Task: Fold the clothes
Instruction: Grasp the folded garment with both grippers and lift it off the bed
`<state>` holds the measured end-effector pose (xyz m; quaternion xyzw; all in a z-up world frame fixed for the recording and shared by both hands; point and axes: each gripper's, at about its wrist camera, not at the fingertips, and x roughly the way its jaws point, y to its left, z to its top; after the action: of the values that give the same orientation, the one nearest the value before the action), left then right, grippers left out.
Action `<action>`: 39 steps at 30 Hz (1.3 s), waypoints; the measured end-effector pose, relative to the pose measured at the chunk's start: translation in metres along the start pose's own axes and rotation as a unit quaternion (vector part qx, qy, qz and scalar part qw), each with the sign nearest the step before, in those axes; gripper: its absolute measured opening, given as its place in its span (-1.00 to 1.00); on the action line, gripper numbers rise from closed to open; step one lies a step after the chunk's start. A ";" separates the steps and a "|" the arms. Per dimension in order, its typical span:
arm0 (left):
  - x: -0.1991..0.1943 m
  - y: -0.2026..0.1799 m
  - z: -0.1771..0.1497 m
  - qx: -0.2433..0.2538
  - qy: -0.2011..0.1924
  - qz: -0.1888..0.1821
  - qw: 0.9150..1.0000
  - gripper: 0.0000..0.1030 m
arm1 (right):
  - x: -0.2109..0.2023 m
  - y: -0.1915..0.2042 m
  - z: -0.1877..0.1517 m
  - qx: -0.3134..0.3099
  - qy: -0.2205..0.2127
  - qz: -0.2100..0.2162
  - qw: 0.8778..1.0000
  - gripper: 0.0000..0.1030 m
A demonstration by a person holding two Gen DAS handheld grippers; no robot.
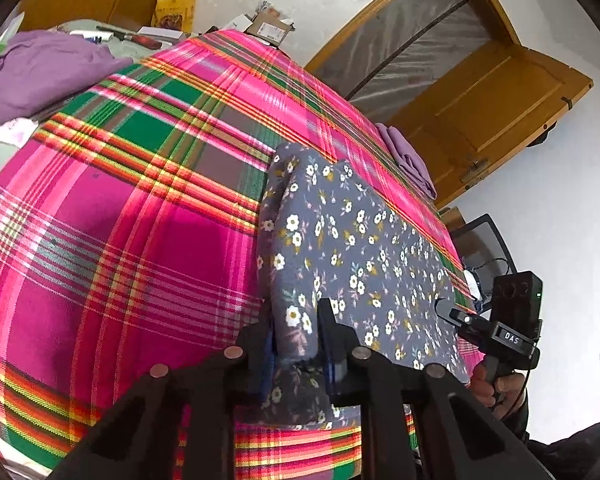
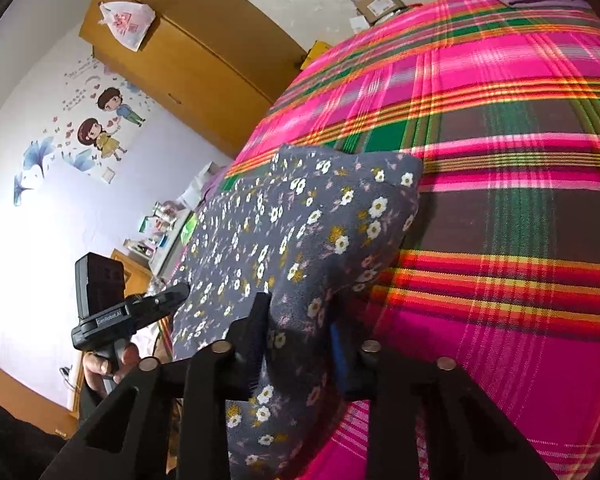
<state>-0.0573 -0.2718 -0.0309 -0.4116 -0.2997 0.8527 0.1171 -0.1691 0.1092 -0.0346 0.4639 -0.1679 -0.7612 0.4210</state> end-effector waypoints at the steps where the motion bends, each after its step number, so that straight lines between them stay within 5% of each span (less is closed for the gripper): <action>1: -0.001 -0.002 0.001 0.002 -0.002 0.000 1.000 -0.65 | -0.002 0.003 0.000 -0.007 -0.005 -0.002 1.000 -0.55; 15: 0.006 -0.074 0.032 0.087 -0.026 -0.035 0.995 -0.67 | -0.049 0.012 0.027 -0.059 -0.071 -0.032 0.995 -0.63; 39: 0.178 -0.257 0.104 0.214 0.018 -0.104 0.971 -0.67 | -0.188 -0.108 0.136 -0.072 -0.164 -0.217 0.960 -0.66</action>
<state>-0.2628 -0.0316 0.0627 -0.3589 -0.1494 0.8725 0.2960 -0.2962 0.3043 0.0715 0.3265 -0.0748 -0.9098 0.2451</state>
